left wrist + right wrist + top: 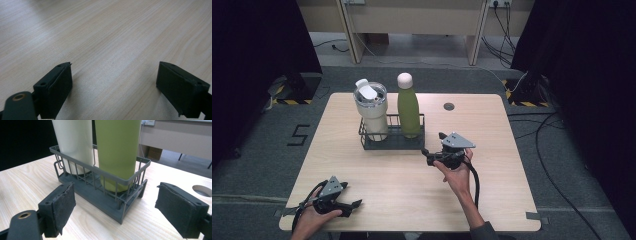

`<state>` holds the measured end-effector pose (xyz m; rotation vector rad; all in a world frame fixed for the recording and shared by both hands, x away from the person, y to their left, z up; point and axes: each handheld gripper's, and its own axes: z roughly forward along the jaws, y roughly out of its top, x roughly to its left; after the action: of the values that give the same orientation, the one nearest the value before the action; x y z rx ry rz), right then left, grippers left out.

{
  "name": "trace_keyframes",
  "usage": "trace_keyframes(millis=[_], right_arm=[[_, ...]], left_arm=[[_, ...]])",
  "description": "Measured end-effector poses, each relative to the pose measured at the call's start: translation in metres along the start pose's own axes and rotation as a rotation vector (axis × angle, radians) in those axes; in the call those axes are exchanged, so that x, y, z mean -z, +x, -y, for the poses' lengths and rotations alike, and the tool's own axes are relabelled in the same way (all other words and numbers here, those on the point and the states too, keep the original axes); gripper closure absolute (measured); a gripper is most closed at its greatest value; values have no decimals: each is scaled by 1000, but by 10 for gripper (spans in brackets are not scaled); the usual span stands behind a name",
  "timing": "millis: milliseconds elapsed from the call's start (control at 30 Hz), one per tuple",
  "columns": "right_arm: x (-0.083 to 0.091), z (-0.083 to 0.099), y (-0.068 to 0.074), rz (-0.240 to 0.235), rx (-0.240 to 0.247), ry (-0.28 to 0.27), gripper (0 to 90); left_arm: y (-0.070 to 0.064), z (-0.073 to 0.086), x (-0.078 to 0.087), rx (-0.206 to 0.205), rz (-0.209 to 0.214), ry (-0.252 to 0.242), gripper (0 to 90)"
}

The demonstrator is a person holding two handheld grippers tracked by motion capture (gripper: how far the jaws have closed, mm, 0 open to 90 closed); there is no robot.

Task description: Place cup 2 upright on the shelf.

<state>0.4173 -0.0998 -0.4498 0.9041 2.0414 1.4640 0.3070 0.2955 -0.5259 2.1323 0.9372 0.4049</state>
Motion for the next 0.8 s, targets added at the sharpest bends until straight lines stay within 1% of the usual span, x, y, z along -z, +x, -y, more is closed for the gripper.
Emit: trace_keyframes(millis=[167, 500, 600, 800], right_arm=[[2, 2, 1, -4, 0, 4, 157], [14, 6, 4, -19, -2, 10, 156], [17, 9, 4, -9, 9, 23, 156], [25, 16, 2, -10, 4, 34, 158]], left_arm=[[0, 0, 0, 0, 1, 0, 128], [0, 0, 0, 1, 2, 0, 129], [0, 0, 0, 2, 2, 0, 128], [0, 0, 0, 1, 2, -2, 129]])
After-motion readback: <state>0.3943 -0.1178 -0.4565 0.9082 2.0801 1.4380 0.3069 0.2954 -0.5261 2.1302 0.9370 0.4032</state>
